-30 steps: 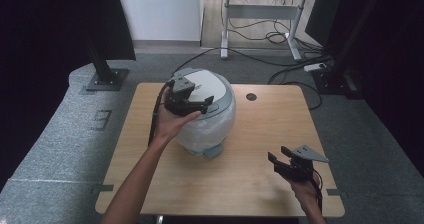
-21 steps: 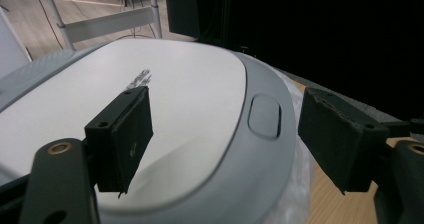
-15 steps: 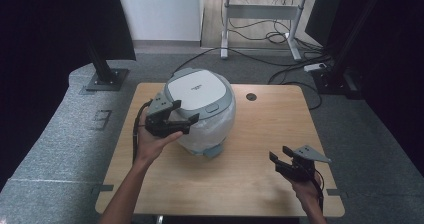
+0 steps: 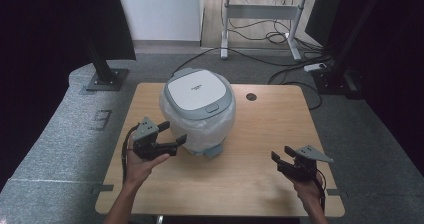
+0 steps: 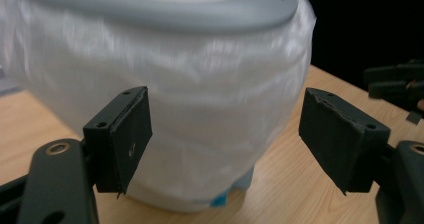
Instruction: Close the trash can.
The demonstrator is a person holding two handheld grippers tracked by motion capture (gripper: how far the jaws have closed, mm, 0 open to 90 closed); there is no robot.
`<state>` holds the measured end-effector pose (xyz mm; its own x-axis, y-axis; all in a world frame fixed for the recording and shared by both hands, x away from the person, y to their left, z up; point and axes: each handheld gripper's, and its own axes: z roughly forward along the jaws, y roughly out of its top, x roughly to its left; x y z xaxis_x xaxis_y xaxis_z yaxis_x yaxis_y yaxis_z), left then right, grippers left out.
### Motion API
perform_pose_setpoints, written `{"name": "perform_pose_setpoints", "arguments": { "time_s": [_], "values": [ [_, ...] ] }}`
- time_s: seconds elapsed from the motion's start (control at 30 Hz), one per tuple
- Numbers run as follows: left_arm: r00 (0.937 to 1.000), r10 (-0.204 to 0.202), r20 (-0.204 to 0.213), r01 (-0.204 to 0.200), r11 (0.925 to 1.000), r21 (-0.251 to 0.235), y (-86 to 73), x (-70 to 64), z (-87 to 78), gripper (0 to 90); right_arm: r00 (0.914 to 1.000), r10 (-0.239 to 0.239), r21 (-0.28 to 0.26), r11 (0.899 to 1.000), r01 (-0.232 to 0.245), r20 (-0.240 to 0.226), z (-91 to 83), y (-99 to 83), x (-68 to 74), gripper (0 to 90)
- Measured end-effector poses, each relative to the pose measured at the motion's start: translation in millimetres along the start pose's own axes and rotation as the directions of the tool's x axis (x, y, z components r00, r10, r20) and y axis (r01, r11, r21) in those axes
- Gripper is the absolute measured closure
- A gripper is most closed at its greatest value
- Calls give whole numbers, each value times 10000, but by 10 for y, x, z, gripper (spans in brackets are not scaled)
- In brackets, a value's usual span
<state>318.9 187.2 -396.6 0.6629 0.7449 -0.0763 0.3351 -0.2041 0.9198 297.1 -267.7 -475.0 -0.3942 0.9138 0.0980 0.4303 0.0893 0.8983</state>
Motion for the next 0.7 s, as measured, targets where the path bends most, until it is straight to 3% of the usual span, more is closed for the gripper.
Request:
{"name": "perform_pose_setpoints", "arguments": {
  "time_s": [0.2, 0.4, 0.5, 0.7],
  "values": [
    [9994, -337, 82, 334, 9987, 387, -292, 35, 56, 208, 10000, 55, 5, 10000, -55, 48, -1, -6, -24, 401],
    [9993, -377, -3, 376, 9950, 926, -521, 59, 137, 207, 9999, 93, 74, 9999, -94, 101, 13, -24, -48, 401],
    [9996, -268, -42, 271, 9930, 1154, -558, 58, 167, 206, 9999, 88, 96, 9999, -89, 113, 19, -28, -51, 401],
    [9995, -318, -22, 319, 9932, 1121, -567, 64, 182, 205, 9999, 62, 88, 9999, -63, 117, 19, -27, -50, 401]
  ]
}}
